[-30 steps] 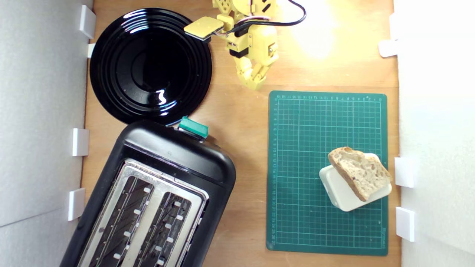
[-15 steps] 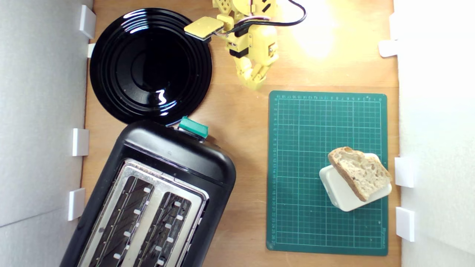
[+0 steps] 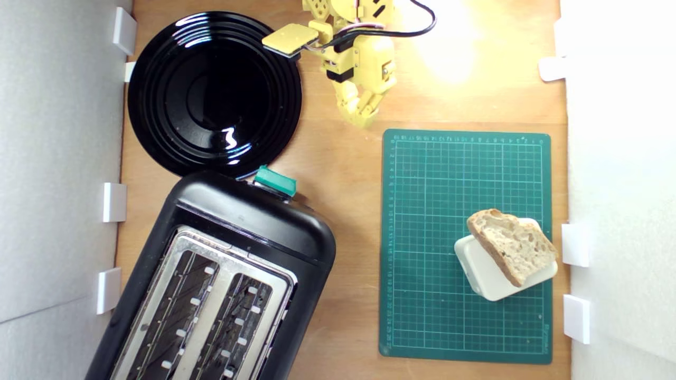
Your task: Pick bread and place in toaster
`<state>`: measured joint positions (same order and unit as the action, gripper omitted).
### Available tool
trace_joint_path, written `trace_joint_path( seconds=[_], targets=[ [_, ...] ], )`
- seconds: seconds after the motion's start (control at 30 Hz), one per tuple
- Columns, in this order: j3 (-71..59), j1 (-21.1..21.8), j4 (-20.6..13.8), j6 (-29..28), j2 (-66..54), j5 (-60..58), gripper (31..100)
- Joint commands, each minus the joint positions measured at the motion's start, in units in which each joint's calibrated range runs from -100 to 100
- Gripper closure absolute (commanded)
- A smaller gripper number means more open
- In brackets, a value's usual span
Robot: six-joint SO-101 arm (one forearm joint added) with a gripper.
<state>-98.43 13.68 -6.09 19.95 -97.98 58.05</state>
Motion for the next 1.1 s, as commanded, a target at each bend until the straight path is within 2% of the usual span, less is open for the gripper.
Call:
trace_joint_path(
  seconds=[0.0, 0.2, 0.37, 0.57, 0.7, 0.93, 1.07],
  targets=[
    [0.5, 0.7, -0.6, 0.3, 2.1, 0.2, 93.7],
    [1.9, 0.5, -0.8, -0.1, 8.5, -1.7, 93.7],
    [3.1, -0.1, -0.3, -0.1, 12.1, -9.5, 93.7],
    [7.1, -0.1, 0.3, -0.3, 20.6, -22.1, 93.7],
    [9.0, 0.0, 2.6, -0.4, 28.4, -31.6, 93.7],
    [8.7, 0.7, 2.6, -0.6, 43.2, -51.1, 93.6],
    [8.8, 0.7, 1.6, -2.5, 51.6, -59.5, 93.6]
  ],
)
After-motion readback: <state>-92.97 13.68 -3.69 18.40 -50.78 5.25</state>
